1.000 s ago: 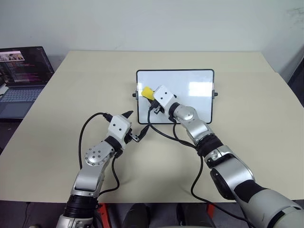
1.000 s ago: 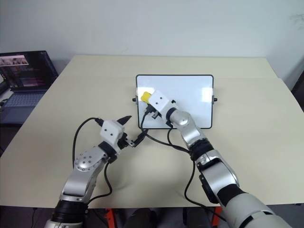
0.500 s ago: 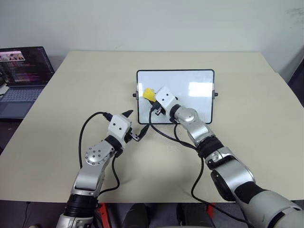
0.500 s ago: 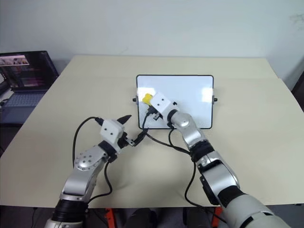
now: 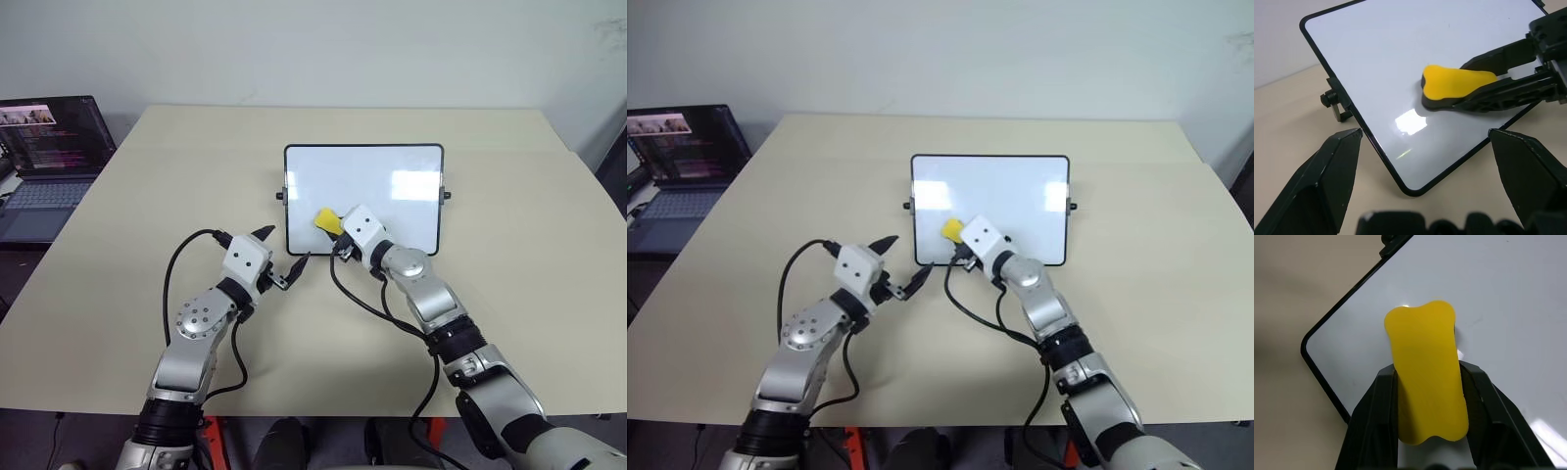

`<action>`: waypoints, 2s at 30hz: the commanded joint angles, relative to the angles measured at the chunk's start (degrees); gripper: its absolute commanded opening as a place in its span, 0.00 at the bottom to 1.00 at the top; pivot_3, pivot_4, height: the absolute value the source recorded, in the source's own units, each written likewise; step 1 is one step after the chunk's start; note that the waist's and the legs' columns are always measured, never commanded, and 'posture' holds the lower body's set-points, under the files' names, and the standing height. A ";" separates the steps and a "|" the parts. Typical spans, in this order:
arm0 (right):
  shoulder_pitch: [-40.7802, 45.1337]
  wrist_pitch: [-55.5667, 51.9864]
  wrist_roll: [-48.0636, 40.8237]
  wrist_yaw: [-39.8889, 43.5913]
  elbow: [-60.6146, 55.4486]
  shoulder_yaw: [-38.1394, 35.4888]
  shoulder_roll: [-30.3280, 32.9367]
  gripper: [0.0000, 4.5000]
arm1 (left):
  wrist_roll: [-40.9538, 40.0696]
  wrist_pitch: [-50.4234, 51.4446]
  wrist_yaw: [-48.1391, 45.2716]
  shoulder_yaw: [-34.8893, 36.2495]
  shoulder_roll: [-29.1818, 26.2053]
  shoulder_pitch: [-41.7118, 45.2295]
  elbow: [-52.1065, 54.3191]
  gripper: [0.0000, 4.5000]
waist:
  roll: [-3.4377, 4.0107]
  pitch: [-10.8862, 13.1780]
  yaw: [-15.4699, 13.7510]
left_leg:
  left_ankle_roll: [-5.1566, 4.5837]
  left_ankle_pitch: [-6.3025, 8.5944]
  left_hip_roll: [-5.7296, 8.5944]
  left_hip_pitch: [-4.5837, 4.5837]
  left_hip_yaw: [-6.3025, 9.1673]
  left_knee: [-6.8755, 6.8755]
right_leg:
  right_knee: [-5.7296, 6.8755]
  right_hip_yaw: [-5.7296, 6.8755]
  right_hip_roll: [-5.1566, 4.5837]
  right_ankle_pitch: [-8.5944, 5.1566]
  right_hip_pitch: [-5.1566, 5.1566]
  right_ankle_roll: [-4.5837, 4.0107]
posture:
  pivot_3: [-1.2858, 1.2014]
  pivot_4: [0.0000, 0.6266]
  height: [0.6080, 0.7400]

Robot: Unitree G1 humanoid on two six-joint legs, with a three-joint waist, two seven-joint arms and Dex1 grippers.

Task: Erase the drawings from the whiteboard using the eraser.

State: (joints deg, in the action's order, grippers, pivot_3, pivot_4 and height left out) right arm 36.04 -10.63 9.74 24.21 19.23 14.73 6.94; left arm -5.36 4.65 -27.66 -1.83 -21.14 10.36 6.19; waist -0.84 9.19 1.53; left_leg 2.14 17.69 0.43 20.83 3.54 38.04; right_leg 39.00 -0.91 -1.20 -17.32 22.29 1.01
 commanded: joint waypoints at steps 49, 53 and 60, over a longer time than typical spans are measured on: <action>-27.51 -41.17 -10.05 -10.93 -44.09 -30.65 11.20 0.31 | -17.19 26.18 -28.24 -8.88 -14.73 10.91 14.95 1.00 | -0.02 0.06 0.18 | 0.00 0.00 0.01 0.03 -0.04 -0.07 | -0.06 -0.08 0.08 -0.03 0.00 0.02 | 0.52 0.24 1.00; -25.38 -42.17 -10.82 -12.03 -42.05 -31.58 11.02 0.31 | -15.46 24.12 -28.73 -10.13 -14.49 11.71 13.96 1.00 | -0.02 0.07 0.26 | 0.00 0.00 0.01 0.02 -0.08 -0.07 | -0.06 -0.11 0.08 -0.03 0.00 0.02 | 0.52 0.24 1.00; -22.27 -43.64 -12.33 -13.52 -39.47 -31.27 10.83 0.31 | -12.42 20.18 -29.38 -11.51 -14.55 11.64 11.54 1.00 | -0.01 0.07 0.19 | -0.01 0.00 0.02 0.02 -0.06 -0.08 | -0.06 -0.10 0.08 -0.03 0.00 0.02 | 0.52 0.24 1.00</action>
State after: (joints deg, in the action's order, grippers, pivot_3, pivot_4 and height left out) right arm 12.70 -54.34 -1.90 11.13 -19.65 -16.01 17.53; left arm -18.41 26.61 -56.91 -13.34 -35.67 21.58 17.27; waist -0.85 9.26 1.71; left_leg 2.13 17.69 0.45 20.86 3.48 37.96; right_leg 38.93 -1.01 -1.12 -17.35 22.29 1.03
